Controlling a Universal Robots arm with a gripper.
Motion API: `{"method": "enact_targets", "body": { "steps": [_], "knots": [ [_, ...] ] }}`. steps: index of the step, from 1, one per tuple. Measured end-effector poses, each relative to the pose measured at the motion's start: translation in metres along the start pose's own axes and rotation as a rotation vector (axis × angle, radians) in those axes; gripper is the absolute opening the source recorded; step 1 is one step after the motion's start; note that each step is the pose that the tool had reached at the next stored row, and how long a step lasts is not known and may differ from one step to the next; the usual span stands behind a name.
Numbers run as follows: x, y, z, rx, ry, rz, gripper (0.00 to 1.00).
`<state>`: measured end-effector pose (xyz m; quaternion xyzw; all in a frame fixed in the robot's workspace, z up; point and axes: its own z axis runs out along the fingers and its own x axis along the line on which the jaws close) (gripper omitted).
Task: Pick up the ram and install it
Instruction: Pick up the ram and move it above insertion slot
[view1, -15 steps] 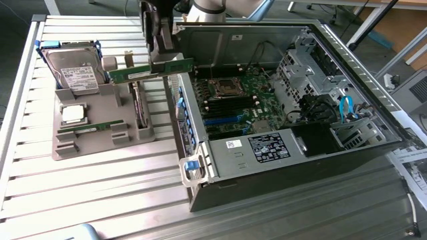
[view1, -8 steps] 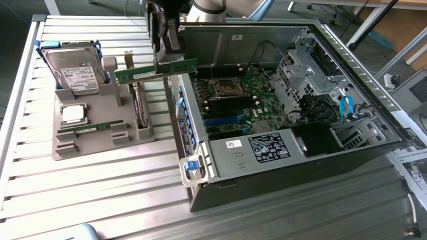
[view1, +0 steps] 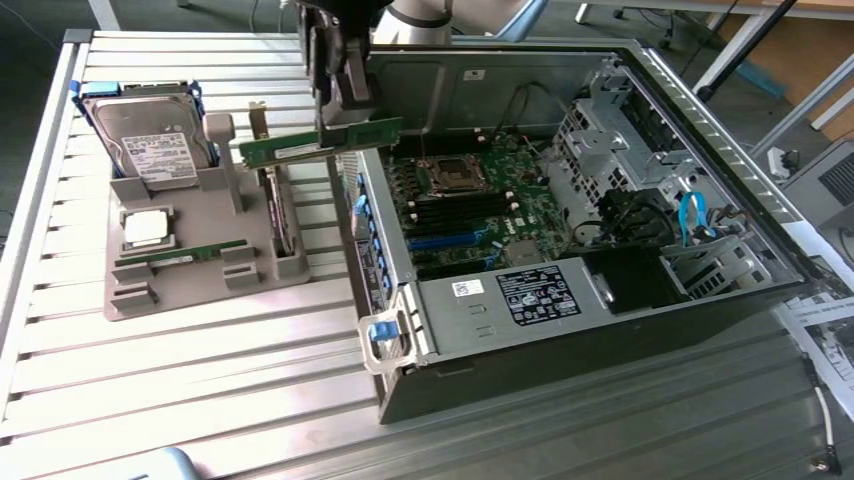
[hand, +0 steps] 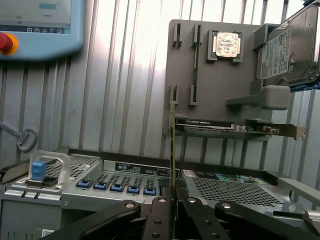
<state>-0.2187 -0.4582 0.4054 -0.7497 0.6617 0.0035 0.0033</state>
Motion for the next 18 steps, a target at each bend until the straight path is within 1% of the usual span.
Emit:
{"method": "enact_targets", "body": {
  "steps": [18],
  "knots": [
    [0.002,-0.0151,0.0022,0.0000,0.0001,0.000,0.14]
  ]
}}
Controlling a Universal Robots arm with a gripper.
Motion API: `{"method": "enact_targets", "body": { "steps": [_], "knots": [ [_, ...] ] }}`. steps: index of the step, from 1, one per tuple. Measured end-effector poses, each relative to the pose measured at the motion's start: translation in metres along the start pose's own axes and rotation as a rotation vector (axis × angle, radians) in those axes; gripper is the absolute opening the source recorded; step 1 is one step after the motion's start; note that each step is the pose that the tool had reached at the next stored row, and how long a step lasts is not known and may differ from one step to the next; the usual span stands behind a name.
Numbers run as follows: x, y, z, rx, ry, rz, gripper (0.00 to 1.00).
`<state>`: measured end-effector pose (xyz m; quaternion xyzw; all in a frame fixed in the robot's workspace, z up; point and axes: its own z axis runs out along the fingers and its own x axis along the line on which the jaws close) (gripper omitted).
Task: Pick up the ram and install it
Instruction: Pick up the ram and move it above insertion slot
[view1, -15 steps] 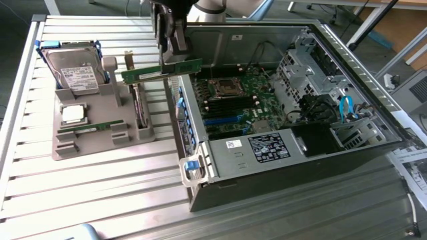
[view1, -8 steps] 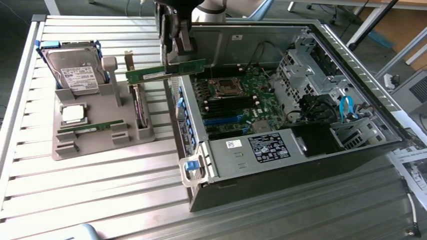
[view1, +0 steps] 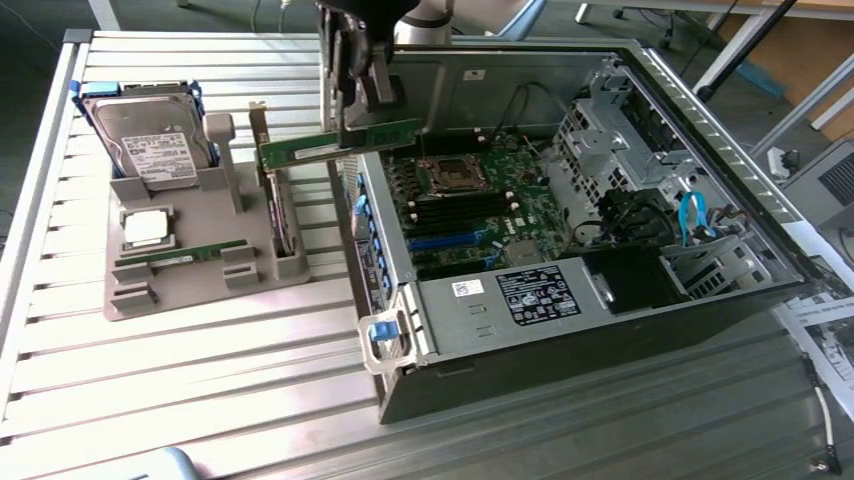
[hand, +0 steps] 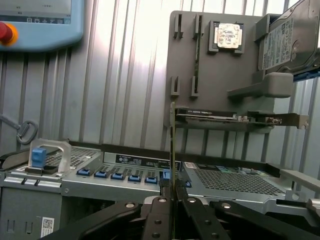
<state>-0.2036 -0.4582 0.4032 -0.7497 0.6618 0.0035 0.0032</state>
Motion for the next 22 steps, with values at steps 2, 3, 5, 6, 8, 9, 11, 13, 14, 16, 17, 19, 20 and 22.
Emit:
{"method": "enact_targets", "body": {
  "steps": [2,3,5,6,8,9,11,13,14,16,17,19,20,22],
  "knots": [
    [0.000,-0.0016,0.0003,0.0000,0.0000,0.000,0.14],
    [0.000,-0.0024,0.0004,0.0001,-0.0001,0.000,0.14],
    [0.001,-0.0048,0.0007,0.0000,-0.0001,0.000,0.14],
    [0.001,-0.0059,0.0009,0.0000,0.0000,0.000,0.14],
    [0.001,-0.0083,0.0012,0.0001,-0.0001,0.000,0.14],
    [0.001,-0.0094,0.0013,0.0000,-0.0001,0.000,0.14],
    [0.001,-0.0113,0.0015,0.0000,0.0000,0.000,0.14],
    [0.002,-0.0133,0.0018,0.0000,0.0000,0.000,0.14],
    [0.002,-0.0145,0.0019,0.0000,0.0000,0.000,0.14],
    [0.002,-0.0170,0.0022,0.0000,-0.0001,0.000,0.14],
    [0.002,-0.0178,0.0022,0.0000,-0.0001,0.000,0.14],
    [0.003,-0.0205,0.0025,0.0000,0.0000,0.000,0.14],
    [0.003,-0.0217,0.0026,0.0000,0.0000,0.000,0.14],
    [0.003,-0.0236,0.0029,0.0000,-0.0001,0.000,0.14]
  ]
}}
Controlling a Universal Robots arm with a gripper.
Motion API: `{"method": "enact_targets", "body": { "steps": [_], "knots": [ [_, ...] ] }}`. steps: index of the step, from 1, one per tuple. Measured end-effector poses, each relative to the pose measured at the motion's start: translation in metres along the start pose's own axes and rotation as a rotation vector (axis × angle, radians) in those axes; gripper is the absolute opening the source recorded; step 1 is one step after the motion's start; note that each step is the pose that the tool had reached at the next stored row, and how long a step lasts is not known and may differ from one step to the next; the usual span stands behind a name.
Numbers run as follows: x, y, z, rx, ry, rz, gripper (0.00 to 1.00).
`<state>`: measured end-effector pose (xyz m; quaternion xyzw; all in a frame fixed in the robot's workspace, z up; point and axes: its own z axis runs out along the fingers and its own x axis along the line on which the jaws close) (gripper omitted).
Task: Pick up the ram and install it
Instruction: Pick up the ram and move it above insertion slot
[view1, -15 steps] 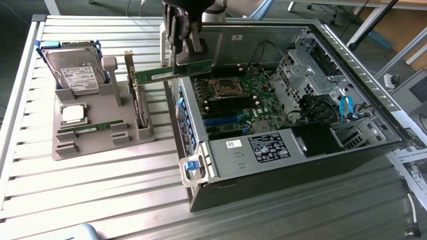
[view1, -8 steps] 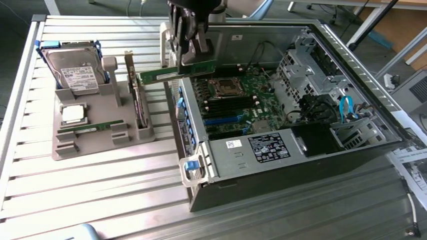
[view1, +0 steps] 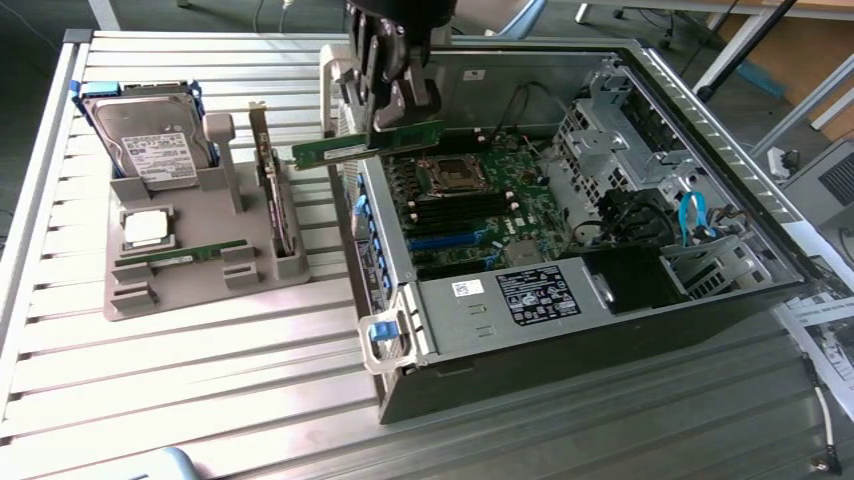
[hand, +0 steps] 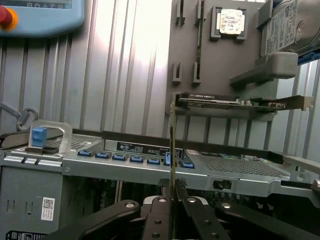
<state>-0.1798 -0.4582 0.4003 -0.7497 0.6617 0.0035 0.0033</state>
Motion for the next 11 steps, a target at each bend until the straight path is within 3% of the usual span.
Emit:
{"method": "enact_targets", "body": {
  "steps": [11],
  "knots": [
    [0.001,-0.0110,0.0012,0.0000,0.0000,0.000,0.14]
  ]
}}
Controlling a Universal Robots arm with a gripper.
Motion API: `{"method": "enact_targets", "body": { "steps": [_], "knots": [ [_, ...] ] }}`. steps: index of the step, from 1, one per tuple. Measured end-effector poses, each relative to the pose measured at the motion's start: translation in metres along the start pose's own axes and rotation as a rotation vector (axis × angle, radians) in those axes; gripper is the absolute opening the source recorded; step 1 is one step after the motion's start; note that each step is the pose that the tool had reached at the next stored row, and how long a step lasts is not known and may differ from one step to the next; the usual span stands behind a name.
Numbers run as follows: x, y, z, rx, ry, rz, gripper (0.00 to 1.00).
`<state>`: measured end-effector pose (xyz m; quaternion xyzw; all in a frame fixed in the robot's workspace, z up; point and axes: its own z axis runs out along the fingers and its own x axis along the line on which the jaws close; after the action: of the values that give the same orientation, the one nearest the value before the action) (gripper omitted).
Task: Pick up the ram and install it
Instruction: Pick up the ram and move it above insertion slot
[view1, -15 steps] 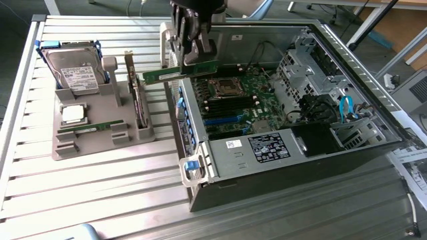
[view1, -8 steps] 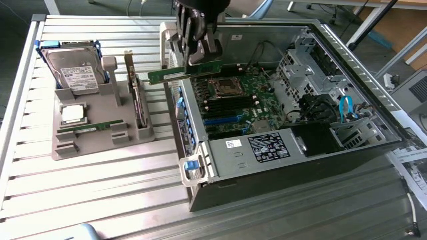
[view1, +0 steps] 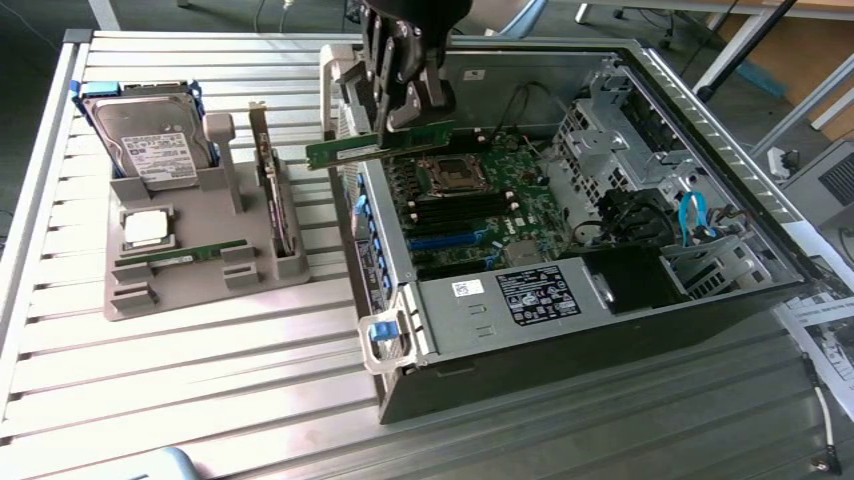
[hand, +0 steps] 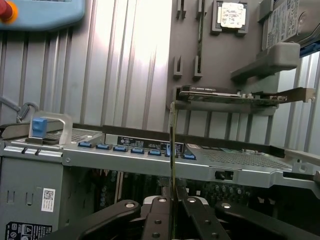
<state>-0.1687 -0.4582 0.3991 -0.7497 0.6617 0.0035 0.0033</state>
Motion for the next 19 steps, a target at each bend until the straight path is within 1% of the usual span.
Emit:
{"method": "enact_targets", "body": {
  "steps": [19],
  "knots": [
    [0.002,-0.0183,0.0020,0.0000,0.0000,0.000,0.14]
  ]
}}
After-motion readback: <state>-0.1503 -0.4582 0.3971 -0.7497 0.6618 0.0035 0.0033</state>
